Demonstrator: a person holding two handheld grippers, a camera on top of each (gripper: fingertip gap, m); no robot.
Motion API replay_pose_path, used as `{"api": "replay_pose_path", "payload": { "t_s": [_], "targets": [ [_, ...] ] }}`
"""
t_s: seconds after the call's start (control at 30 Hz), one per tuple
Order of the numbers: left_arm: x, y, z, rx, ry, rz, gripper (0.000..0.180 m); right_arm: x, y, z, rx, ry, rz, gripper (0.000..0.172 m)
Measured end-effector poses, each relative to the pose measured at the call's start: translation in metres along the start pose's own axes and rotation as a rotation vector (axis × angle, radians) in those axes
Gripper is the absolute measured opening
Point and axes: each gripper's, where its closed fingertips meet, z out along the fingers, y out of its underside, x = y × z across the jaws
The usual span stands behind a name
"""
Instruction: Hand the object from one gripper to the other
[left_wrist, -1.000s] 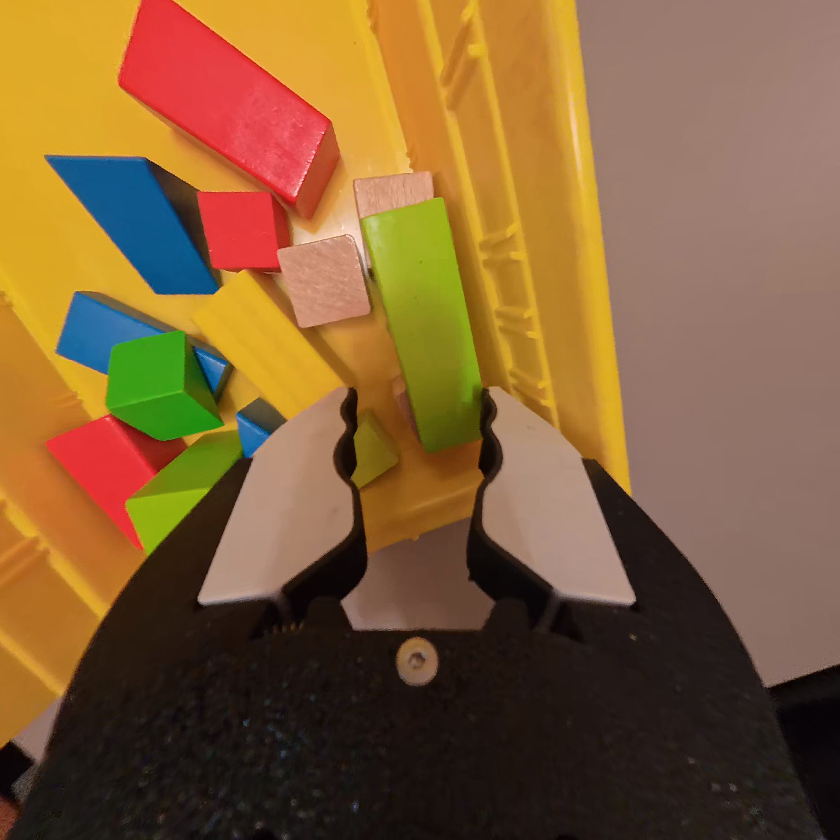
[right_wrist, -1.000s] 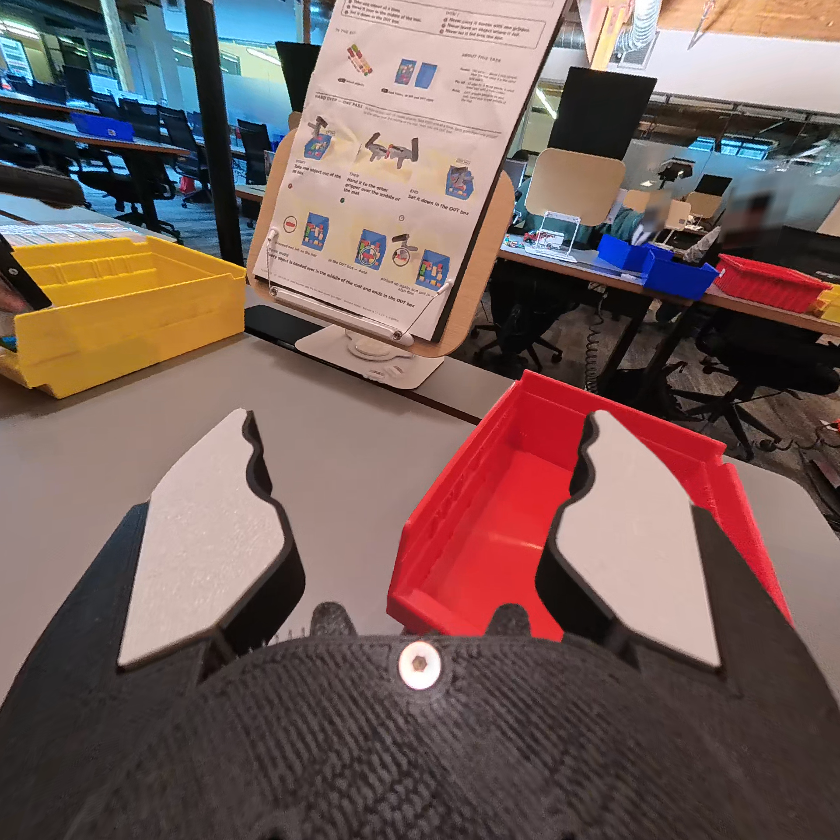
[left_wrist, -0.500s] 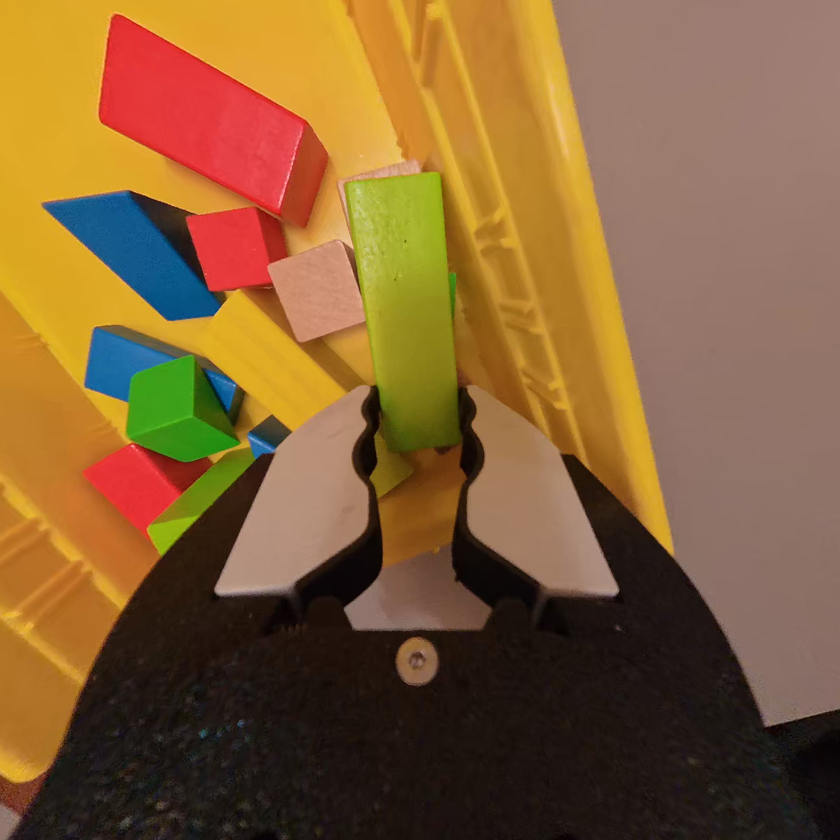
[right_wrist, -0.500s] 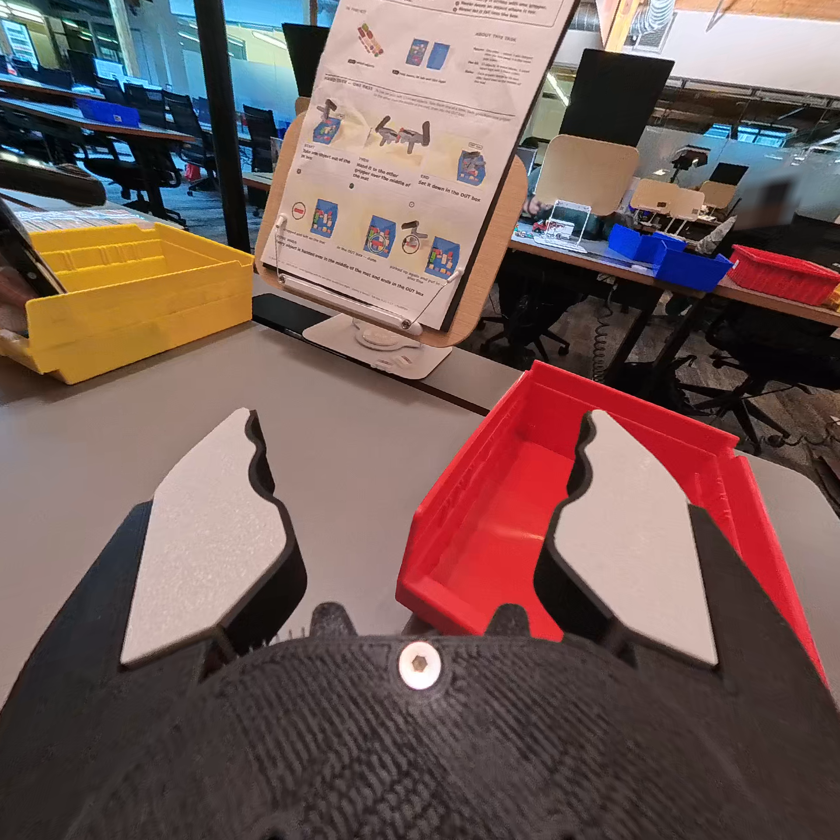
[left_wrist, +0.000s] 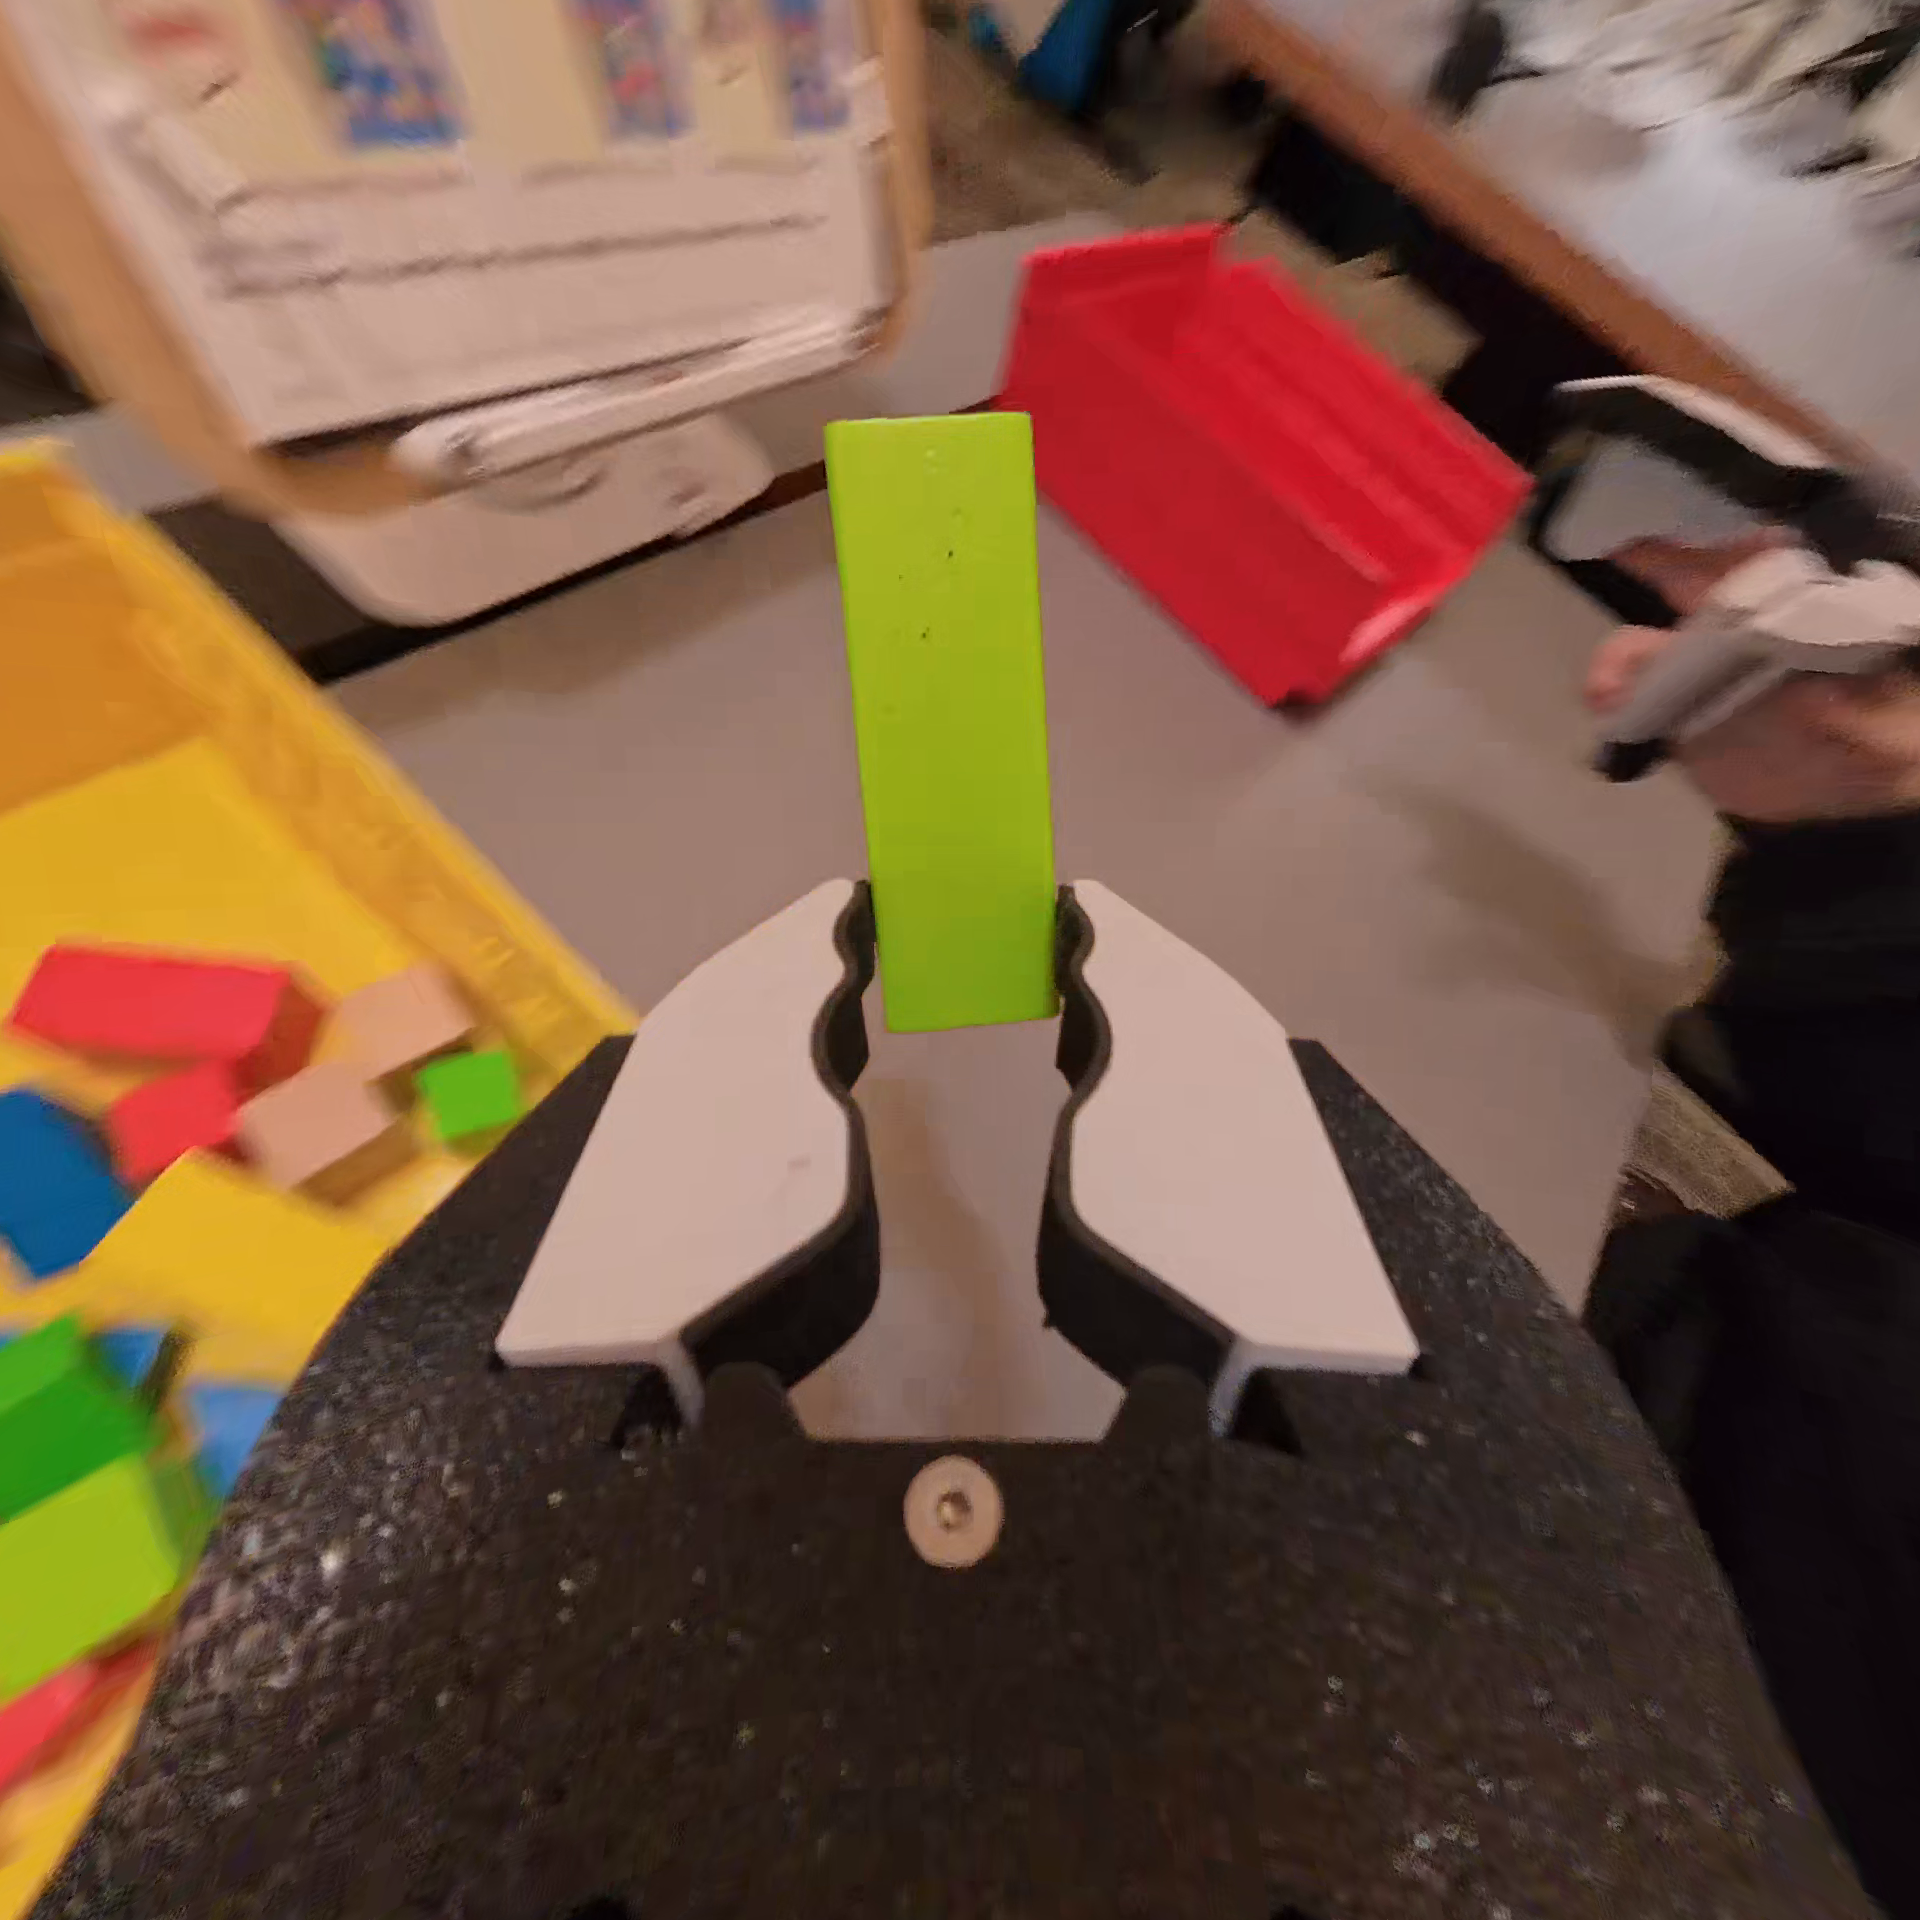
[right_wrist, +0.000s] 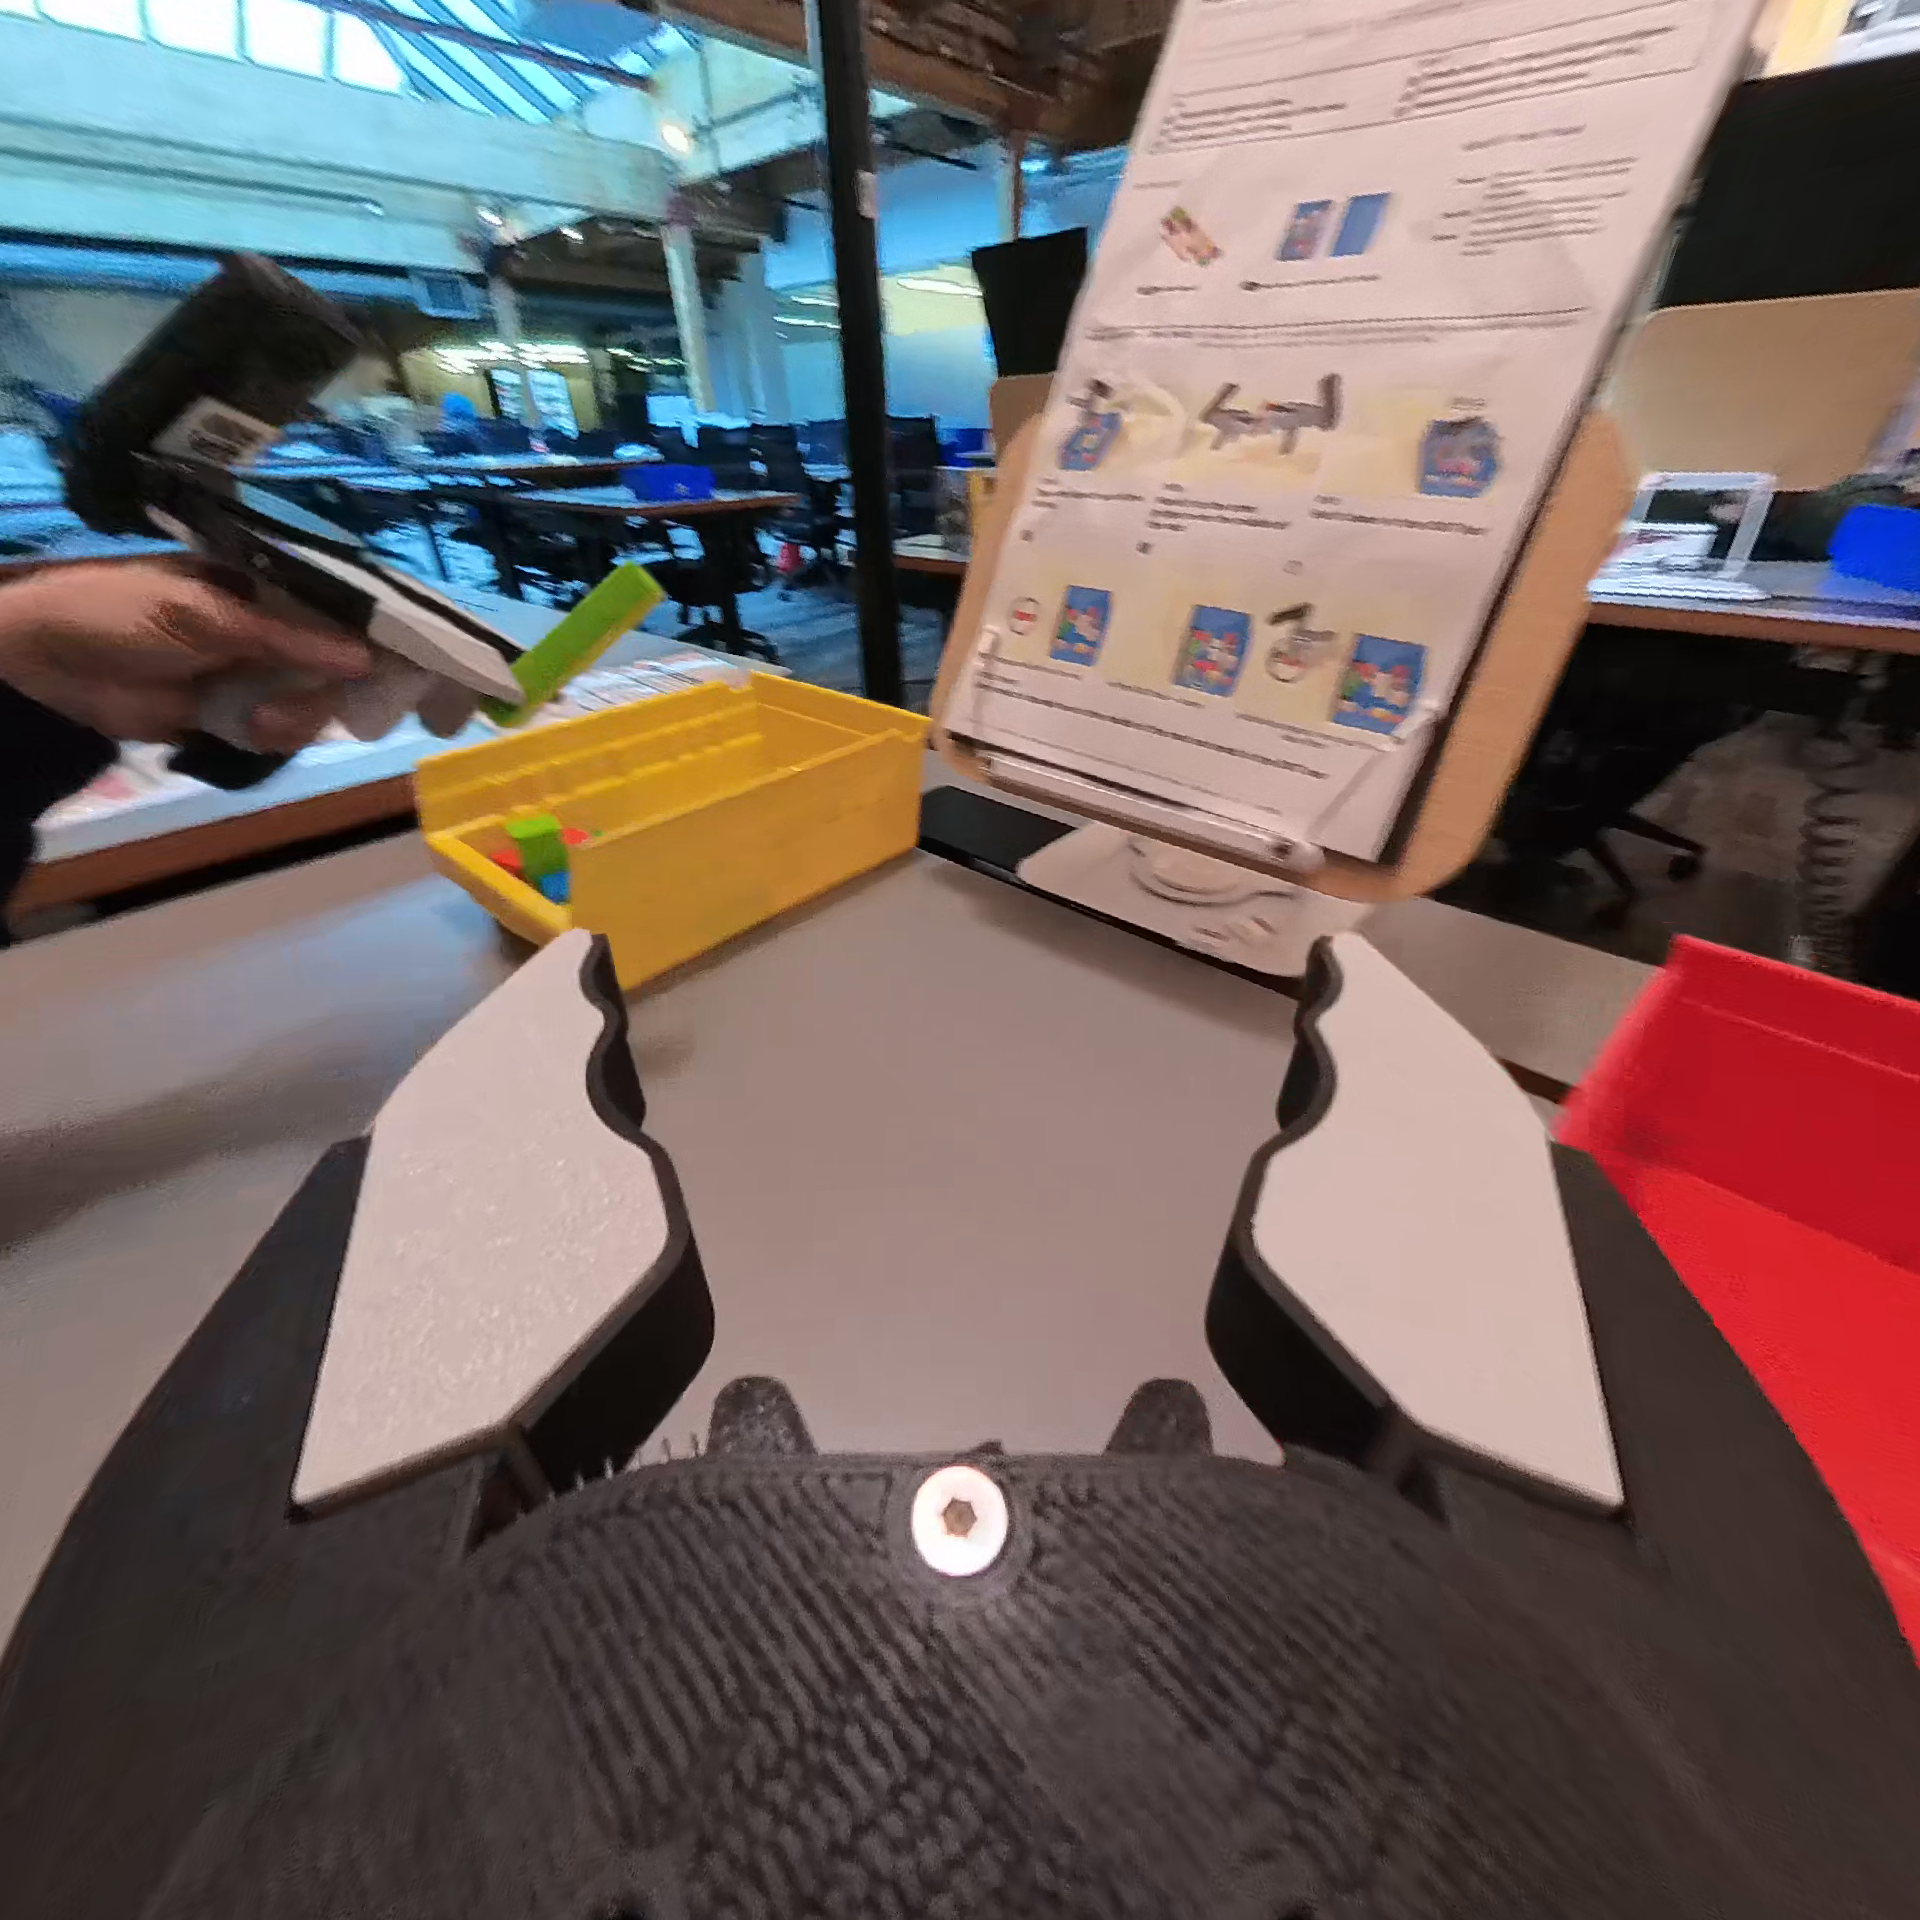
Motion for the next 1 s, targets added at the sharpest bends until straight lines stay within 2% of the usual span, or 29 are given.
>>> {"api": "replay_pose_path", "payload": {
  "t_s": [0.03, 0.1, 0.2, 0.3, 0.53, 0.73, 0.83, 1.0],
  "targets": [
    [0.02, -0.003, 0.001, 0.035, 0.061, 0.038, 0.033, -0.011, -0.005, 0.006, 0.007, -0.039, 0.018, 0.121],
    [0.058, -0.006, 0.005, 0.094, 0.178, 0.104, 0.033, -0.035, -0.018, 0.016, 0.033, -0.126, 0.044, 0.117],
    [0.109, -0.008, 0.01, 0.163, 0.329, 0.144, 0.033, -0.079, -0.037, 0.028, 0.065, -0.294, 0.086, 0.103],
    [0.15, -0.009, 0.008, 0.199, 0.395, 0.183, 0.033, -0.118, -0.05, 0.032, 0.044, -0.426, 0.161, 0.104],
    [0.224, -0.021, -0.02, 0.264, 0.481, 0.258, 0.033, -0.174, -0.077, 0.01, -0.01, -0.516, 0.175, 0.103],
    [0.265, -0.025, -0.034, 0.297, 0.544, 0.31, 0.033, -0.202, -0.106, -0.016, 0.052, -0.578, 0.178, 0.083],
    [0.282, -0.028, -0.038, 0.319, 0.587, 0.352, 0.033, -0.202, -0.117, -0.017, 0.071, -0.598, 0.207, 0.082],
    [0.278, -0.024, -0.022, 0.307, 0.593, 0.36, 0.033, -0.19, -0.115, -0.011, 0.113, -0.658, 0.236, 0.068]
  ]
}}
